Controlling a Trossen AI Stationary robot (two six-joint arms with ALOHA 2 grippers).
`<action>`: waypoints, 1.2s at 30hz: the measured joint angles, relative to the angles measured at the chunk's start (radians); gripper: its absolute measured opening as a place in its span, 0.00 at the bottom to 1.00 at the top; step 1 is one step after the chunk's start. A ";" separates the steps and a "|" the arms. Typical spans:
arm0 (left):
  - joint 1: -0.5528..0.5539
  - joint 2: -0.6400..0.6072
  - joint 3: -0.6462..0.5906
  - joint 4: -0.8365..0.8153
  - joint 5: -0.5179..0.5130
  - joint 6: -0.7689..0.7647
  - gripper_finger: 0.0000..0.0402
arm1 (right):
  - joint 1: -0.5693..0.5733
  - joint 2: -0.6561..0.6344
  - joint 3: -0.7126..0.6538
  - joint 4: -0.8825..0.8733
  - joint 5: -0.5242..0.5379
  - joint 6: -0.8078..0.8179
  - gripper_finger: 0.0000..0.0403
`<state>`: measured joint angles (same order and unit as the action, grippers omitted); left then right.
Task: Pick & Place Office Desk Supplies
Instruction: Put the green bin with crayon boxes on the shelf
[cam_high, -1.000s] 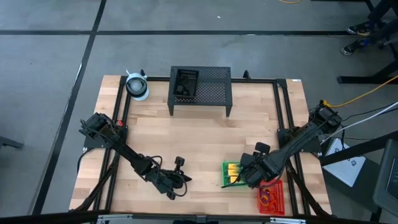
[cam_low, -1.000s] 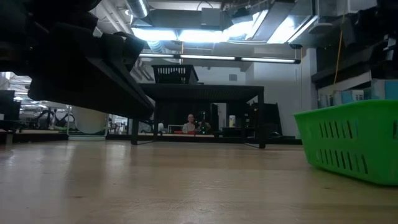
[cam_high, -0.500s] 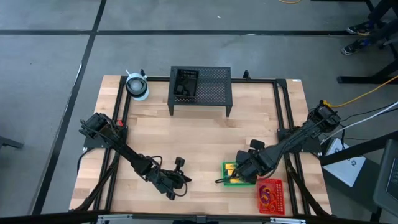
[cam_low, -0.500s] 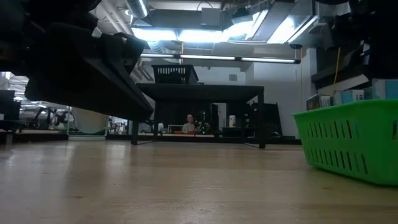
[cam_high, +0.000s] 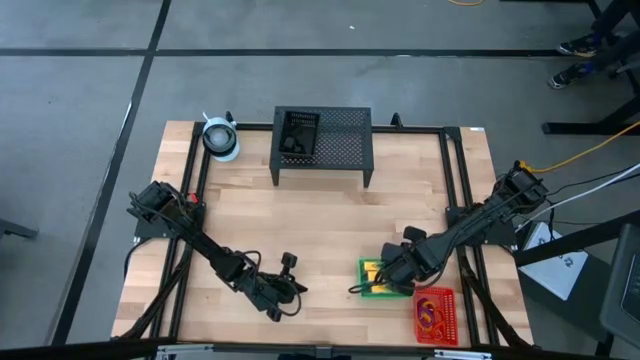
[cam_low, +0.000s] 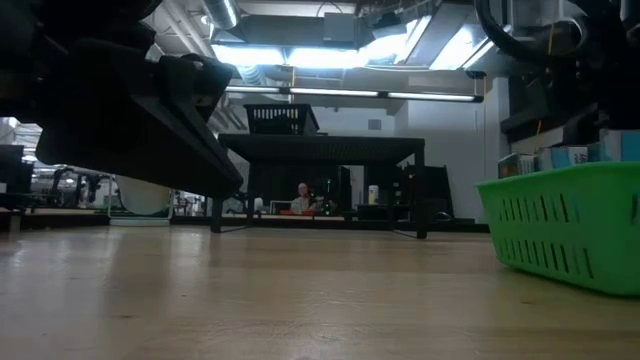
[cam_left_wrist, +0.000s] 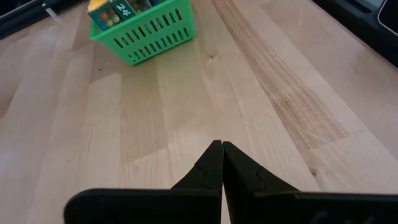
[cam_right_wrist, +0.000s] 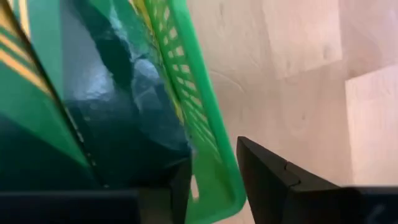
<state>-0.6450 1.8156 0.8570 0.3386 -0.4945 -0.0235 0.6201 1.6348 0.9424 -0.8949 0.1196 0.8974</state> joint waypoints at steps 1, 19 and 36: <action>0.002 0.000 0.000 0.000 0.000 0.000 0.00 | 0.000 0.000 0.000 -0.002 0.000 0.000 0.29; 0.015 0.000 0.000 0.001 0.018 -0.001 0.00 | -0.054 0.003 0.177 -0.042 0.076 -0.051 0.01; 0.015 0.000 0.000 0.001 0.027 -0.019 0.00 | -0.318 0.001 0.671 -0.266 0.346 -0.041 0.01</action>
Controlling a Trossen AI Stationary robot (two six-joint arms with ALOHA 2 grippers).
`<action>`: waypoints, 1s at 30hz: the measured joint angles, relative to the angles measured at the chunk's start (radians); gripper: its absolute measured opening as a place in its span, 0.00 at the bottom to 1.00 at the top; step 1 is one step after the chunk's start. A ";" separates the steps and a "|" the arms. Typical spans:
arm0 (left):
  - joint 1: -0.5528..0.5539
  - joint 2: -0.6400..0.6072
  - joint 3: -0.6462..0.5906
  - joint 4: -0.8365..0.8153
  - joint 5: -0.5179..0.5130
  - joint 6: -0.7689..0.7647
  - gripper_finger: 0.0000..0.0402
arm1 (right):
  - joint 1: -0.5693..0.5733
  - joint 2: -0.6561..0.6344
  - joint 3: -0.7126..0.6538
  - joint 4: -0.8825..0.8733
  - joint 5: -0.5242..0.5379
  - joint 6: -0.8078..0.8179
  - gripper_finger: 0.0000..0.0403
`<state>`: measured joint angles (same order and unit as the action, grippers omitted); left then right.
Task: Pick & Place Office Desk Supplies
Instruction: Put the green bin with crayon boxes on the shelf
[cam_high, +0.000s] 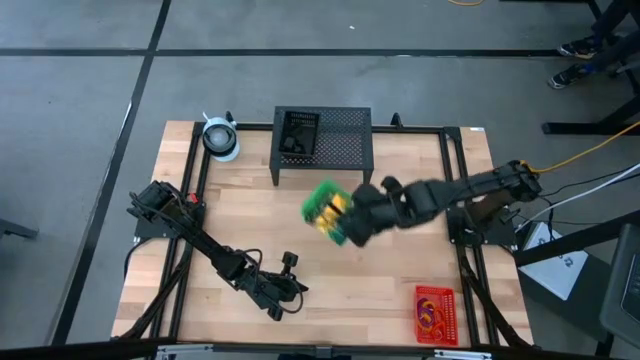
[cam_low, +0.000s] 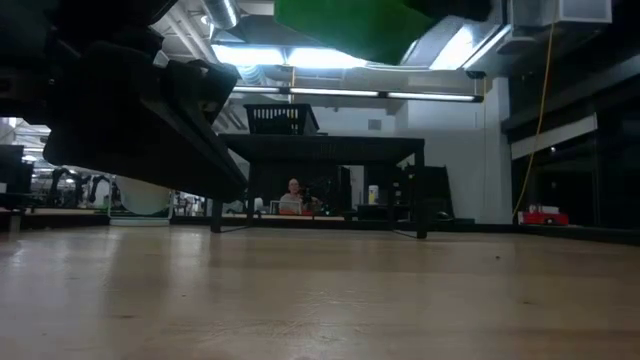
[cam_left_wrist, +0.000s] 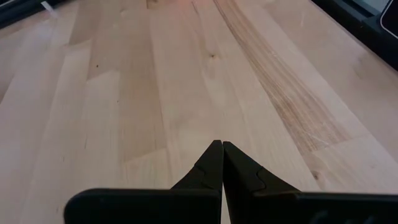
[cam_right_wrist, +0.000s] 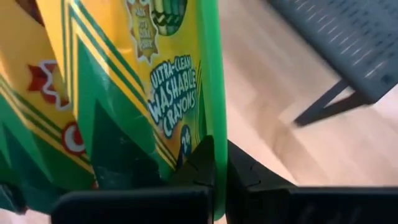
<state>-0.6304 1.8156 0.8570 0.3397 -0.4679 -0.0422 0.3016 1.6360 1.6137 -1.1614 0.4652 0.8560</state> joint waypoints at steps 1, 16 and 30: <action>0.000 0.000 0.000 0.000 0.002 0.000 0.00 | -0.028 0.000 0.017 0.001 -0.002 -0.004 0.01; -0.003 0.000 0.000 0.000 0.053 -0.007 0.00 | -0.433 -0.001 0.144 -0.012 -0.114 -0.109 0.01; -0.004 0.000 0.000 0.000 0.100 -0.022 0.00 | -0.680 -0.001 0.122 -0.038 -0.192 -0.044 0.01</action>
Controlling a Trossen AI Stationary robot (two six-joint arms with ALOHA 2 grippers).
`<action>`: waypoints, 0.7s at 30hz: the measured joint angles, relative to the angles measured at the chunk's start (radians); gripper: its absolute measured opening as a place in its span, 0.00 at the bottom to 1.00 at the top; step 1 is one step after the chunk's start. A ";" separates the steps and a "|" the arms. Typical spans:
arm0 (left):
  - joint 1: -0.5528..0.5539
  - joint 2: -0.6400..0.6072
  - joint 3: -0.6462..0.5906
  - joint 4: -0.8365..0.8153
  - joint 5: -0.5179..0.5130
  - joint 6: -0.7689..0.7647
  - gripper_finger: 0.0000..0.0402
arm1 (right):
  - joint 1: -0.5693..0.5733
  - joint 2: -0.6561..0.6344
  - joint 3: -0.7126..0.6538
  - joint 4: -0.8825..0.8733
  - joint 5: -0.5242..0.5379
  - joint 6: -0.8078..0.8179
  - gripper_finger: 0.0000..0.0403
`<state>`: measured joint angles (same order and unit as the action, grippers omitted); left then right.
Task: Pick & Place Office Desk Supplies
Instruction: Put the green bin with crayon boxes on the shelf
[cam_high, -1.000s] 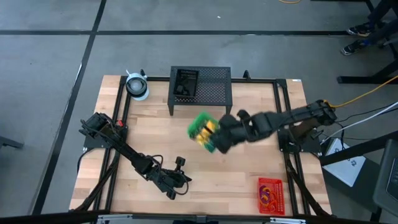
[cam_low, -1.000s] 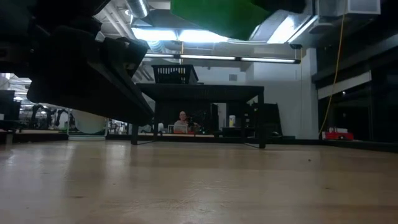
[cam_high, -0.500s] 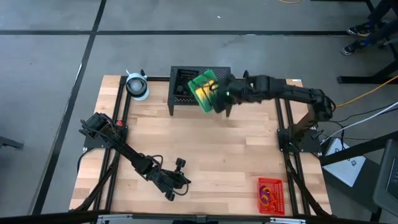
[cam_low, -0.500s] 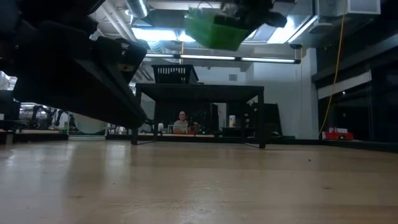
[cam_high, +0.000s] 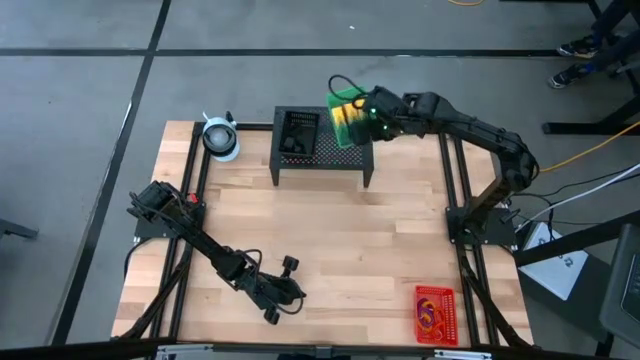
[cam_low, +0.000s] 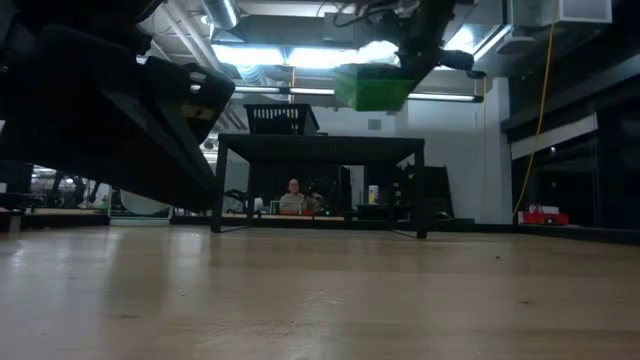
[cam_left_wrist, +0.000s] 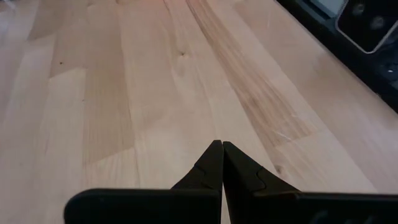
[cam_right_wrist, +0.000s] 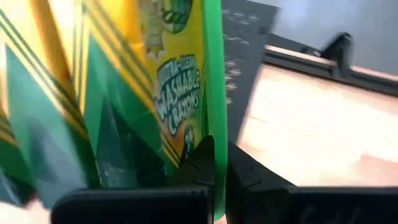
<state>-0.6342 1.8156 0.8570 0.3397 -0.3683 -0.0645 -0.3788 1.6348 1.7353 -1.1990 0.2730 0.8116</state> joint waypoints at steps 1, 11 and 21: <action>0.000 0.000 0.000 0.000 0.005 0.000 0.00 | -0.014 0.000 -0.002 -0.008 -0.002 0.013 0.01; 0.000 0.000 0.000 0.001 0.049 -0.002 0.00 | -0.067 0.000 -0.005 -0.001 -0.031 0.130 0.01; 0.000 0.000 0.000 0.008 0.084 0.020 0.00 | -0.067 -0.001 -0.232 0.134 -0.152 0.191 0.01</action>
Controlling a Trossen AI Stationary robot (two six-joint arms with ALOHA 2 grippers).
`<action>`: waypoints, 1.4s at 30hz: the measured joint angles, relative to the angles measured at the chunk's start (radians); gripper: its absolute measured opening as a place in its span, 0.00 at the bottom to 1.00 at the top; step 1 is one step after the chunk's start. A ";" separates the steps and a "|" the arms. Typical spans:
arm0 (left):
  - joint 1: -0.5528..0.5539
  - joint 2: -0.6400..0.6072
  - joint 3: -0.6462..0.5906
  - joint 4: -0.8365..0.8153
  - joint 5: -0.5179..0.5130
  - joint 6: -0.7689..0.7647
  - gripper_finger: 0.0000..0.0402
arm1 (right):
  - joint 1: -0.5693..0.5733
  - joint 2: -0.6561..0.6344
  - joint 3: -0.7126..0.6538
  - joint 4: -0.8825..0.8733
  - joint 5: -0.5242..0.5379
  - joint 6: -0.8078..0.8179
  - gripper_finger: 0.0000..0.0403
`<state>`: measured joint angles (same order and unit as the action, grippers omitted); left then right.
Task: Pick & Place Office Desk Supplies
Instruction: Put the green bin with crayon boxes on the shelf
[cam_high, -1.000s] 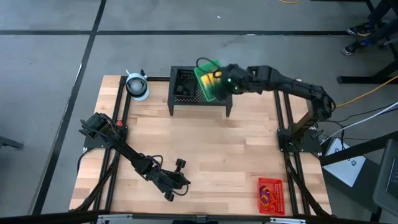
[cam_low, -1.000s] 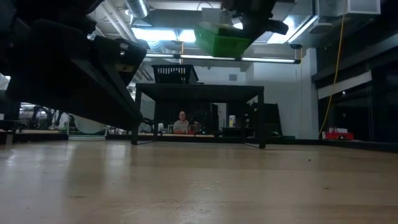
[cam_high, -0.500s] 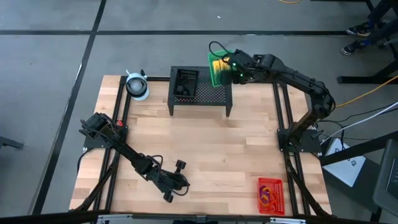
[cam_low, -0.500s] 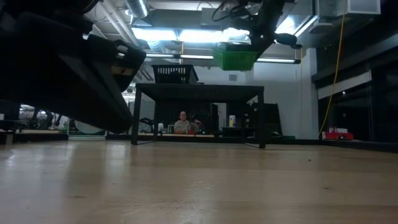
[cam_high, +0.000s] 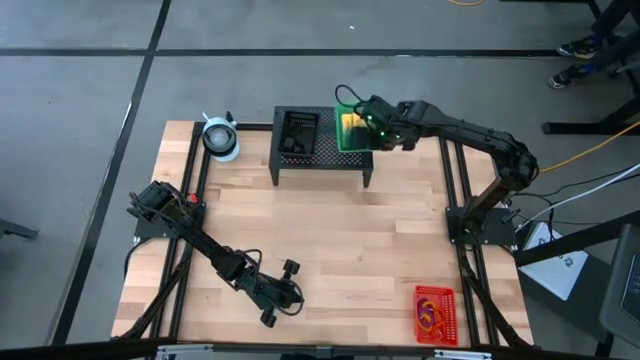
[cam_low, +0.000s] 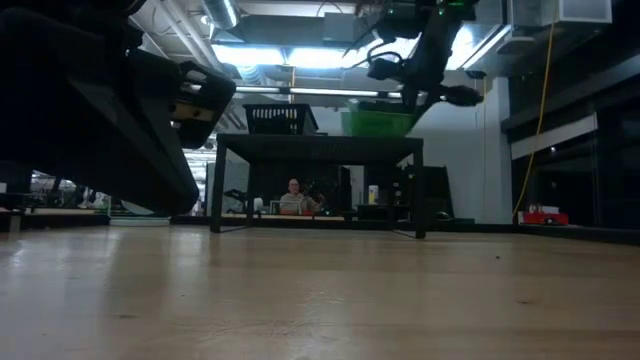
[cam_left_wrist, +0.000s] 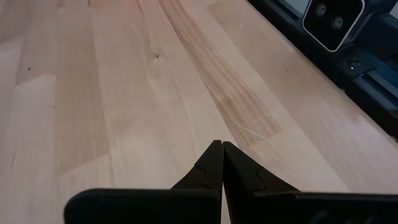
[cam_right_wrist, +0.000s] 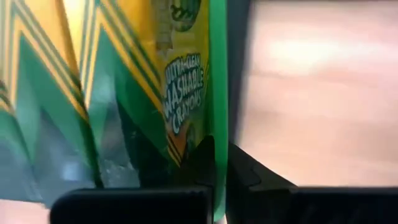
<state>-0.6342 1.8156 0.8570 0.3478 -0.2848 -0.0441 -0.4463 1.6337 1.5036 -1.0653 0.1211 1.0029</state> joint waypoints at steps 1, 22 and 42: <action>0.000 0.000 0.000 0.000 0.000 0.003 0.00 | -0.002 -0.003 -0.017 0.041 -0.019 -0.002 0.02; 0.011 0.000 0.000 0.000 0.017 0.006 0.00 | -0.008 0.004 0.001 0.099 -0.119 -0.042 0.01; 0.015 0.000 0.000 -0.008 0.029 0.002 0.01 | -0.009 -0.016 0.032 0.098 -0.152 -0.094 0.32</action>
<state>-0.6189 1.8156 0.8574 0.3397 -0.2554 -0.0418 -0.4549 1.6174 1.5351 -0.9678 -0.0314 0.9088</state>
